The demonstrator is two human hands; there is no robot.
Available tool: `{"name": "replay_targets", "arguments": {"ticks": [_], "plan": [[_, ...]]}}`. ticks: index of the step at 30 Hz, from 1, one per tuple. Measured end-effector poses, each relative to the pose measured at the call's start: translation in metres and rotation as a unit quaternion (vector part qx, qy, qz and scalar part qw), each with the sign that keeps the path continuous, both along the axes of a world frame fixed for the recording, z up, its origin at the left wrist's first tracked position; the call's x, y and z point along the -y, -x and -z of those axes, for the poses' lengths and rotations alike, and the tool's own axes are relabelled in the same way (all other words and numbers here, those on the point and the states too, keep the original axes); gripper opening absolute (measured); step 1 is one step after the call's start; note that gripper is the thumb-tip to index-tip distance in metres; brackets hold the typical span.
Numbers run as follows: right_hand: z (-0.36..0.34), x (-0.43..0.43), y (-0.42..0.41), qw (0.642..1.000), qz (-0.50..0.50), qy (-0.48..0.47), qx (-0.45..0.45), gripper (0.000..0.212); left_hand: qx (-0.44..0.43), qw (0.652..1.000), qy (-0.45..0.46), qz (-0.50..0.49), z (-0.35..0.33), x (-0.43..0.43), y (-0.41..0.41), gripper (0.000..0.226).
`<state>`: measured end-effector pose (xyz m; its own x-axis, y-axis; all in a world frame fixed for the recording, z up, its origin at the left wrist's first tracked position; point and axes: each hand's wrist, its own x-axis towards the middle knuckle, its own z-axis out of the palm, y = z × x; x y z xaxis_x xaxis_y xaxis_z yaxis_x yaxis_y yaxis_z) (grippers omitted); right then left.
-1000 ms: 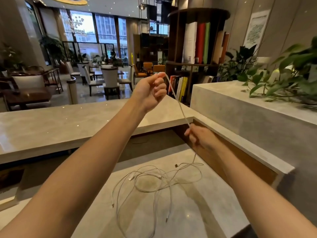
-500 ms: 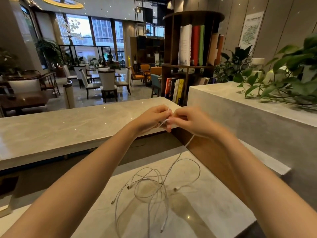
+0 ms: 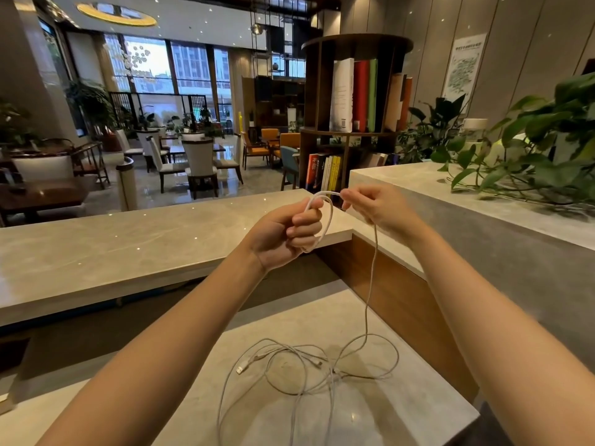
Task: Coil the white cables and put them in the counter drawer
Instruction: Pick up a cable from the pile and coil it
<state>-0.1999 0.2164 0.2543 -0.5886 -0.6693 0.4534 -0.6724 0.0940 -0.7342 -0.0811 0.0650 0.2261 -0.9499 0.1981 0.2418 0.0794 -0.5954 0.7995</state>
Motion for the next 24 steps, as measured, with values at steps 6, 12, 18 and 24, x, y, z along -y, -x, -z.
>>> {"name": "replay_targets", "arguments": {"ticks": [6, 12, 18, 24], "plan": [[0.092, -0.007, 0.01, 0.987, 0.017, 0.0, 0.162, 0.034, -0.05, 0.989, -0.136, 0.031, -0.009, -0.001, -0.002, 0.017], [0.141, 0.002, -0.011, 0.982, -0.002, -0.161, 0.101, 0.044, -0.069, 0.984, -0.039, -0.162, -0.019, 0.004, 0.001, 0.024], [0.072, 0.021, -0.052, 0.953, -0.023, -0.22, -0.206, 0.027, -0.038, 0.852, 0.337, -0.399, -0.001, 0.014, 0.0, 0.027], [0.009, 0.02, -0.056, 0.957, -0.02, -0.102, -0.272, 0.015, -0.007, 0.81, 0.468, -0.352, 0.008, 0.014, -0.016, 0.025]]}}
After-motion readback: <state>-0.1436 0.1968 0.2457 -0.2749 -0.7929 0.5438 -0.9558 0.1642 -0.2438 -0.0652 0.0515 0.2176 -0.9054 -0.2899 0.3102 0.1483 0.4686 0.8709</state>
